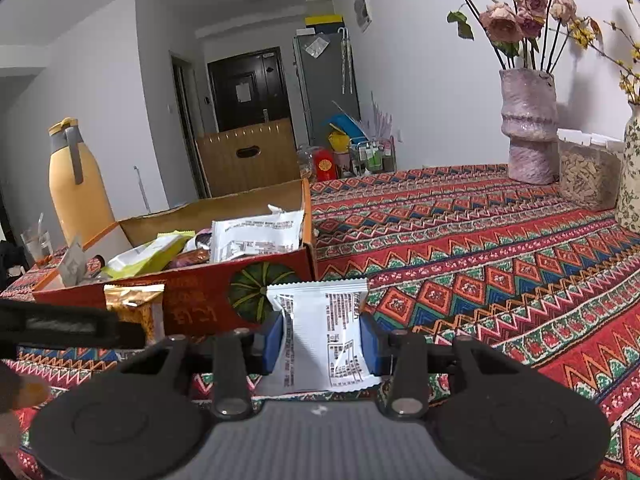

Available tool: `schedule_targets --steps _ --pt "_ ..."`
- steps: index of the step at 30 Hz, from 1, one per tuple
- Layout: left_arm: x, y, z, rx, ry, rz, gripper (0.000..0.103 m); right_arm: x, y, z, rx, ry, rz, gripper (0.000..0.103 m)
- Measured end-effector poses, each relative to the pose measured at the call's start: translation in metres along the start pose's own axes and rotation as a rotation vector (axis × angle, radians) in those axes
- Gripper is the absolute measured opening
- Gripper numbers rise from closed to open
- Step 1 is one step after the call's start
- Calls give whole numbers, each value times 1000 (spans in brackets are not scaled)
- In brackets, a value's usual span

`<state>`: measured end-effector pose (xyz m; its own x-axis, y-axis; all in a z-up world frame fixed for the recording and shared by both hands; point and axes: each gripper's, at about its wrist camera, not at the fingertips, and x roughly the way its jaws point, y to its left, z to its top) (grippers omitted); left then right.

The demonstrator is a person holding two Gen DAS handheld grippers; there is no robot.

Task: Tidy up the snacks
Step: 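Grasp a white printed packet with the right gripper while the left gripper grasps the cookie packet, then carry both packets over the box and open both grippers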

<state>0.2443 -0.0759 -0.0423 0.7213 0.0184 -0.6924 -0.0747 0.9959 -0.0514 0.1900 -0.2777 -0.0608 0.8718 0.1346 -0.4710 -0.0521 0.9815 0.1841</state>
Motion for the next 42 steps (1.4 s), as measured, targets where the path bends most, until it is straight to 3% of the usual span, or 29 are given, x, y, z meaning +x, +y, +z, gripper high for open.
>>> schedule_targets --steps 3,7,19,20,26,27,29,32,35,37,38,39,42 --pt "6 -8 -1 12 -9 17 93 0 0 -1 0 1 6 40" --pt "14 -12 -2 33 5 -3 53 0 0 0 3 -3 11 40" --pt "-30 13 -13 55 -84 -53 50 -2 3 -2 -15 -16 18 40" --pt "-34 17 -14 53 -90 -54 44 -3 4 -3 -19 -21 19 40" --pt "-50 36 -18 36 -108 -85 35 -13 14 -4 -64 -77 42 40" --pt "-51 39 -19 32 -99 -93 36 -13 16 -5 -77 -75 42 40" --pt "-50 40 -20 43 -77 -107 57 -12 19 -5 -91 -73 35 40" --pt "-45 35 -24 68 -51 -73 79 -13 20 -6 -94 -71 31 40" --pt "-33 30 -26 67 -6 -49 79 -11 20 -7 -98 -58 25 40" --pt "-24 28 -27 69 26 -27 76 -9 20 -7 -102 -53 27 40" --pt "-19 27 -28 67 44 -25 64 -9 21 -7 -102 -52 28 40" --pt "-15 27 -29 67 62 -29 59 -9 21 -7 -102 -50 29 40" --pt "-17 27 -30 83 43 -30 51 -9 21 -8 -101 -49 32 40"
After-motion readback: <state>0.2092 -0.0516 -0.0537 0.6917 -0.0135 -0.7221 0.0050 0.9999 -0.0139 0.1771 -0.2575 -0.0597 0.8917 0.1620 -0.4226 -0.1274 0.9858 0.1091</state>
